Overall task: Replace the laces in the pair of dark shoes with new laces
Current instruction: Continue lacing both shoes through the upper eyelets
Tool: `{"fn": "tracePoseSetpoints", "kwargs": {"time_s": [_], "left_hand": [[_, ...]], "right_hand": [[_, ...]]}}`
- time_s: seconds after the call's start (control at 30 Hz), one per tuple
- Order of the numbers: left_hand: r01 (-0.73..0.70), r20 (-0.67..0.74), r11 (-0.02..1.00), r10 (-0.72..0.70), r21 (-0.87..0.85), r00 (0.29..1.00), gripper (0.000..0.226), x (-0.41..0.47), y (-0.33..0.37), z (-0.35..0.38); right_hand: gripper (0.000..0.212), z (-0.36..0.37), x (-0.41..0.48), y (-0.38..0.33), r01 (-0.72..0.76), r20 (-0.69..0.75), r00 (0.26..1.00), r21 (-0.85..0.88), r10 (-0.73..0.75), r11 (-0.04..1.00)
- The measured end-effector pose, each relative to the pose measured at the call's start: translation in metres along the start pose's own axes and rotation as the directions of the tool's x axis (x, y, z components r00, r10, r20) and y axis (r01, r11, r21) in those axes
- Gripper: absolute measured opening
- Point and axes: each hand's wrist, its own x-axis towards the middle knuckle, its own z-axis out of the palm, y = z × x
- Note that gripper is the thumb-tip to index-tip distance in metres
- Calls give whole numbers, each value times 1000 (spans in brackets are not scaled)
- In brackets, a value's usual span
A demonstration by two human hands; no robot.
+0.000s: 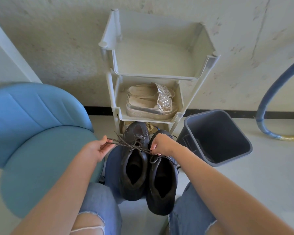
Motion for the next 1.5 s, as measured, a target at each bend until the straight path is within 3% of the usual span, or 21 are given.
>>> {"fn": "tracePoseSetpoints", "kwargs": {"time_s": [0.13, 0.2, 0.27, 0.3, 0.4, 0.47, 0.53, 0.63, 0.8, 0.97, 1.2, 1.27, 1.37, 1.43, 1.5], "left_hand": [[-37, -2, 997, 38, 67, 999, 18, -2, -1, -2], [-147, -54, 937, 173, 318, 984, 7, -2, -1, 1], [-172, -32, 661, 285, 730, 958, 3, 1, 0, -2], [-109, -9, 503, 226, 857, 974, 9, 0, -2, -5], [-30, 56, 196, -130, 980, 990, 28, -12, -9, -8], [-125, 120, -5, -237, 992, 964, 39, -20, -15, 2], [-227, 179, -188, -243, 956, 953, 56, -22, -26, 15], [-282, 274, -264, -70, 922, 959, 72, -15, -38, 27], [-216, 271, -310, 146, 926, 951, 36, -14, -38, 29], [-117, 132, -181, 70, 976, 989, 32, -11, -39, 28], [-70, 72, -161, 5, 984, 997, 49, -6, -33, 21], [-56, 49, -236, -37, 970, 998, 47, -14, -32, 18], [-61, 55, -567, -28, 821, 998, 46, -31, -29, 19], [-107, 72, -637, -80, 763, 994, 72, -36, -23, 21], [-192, 156, -629, -113, 753, 981, 104, -41, -15, 26]], "right_hand": [[24, 3, 1, 2, 6, 0, 1000, -6, -6, 1000], [24, 2, -1, 2, -21, -28, 999, -9, 20, 1000], [35, 0, -5, 0, -25, -47, 999, 18, 26, 1000], [49, 0, -7, -2, -22, -48, 999, 18, 23, 1000], [66, 8, -11, -12, 5, -2, 1000, -272, -6, 962], [64, 19, -8, -20, 30, -4, 999, -453, -36, 891], [60, 26, -5, -26, 25, -65, 995, -517, -69, 856], [51, 30, -3, -26, -28, -104, 994, -470, -24, 882], [42, 32, -1, -22, -76, -59, 997, -365, 59, 928], [39, 30, 0, -19, -118, 3, 992, -277, 123, 954], [41, 32, -3, -20, -93, 76, 991, -218, 112, 971], [39, 37, -4, -24, -31, 79, 995, -241, 52, 970], [45, 40, -8, -30, 81, 108, 992, -237, -57, 968], [57, 30, -14, -28, 104, 118, 989, -113, -91, 988], [61, 11, -18, -16, 58, 53, 996, 186, -69, 981]]}}
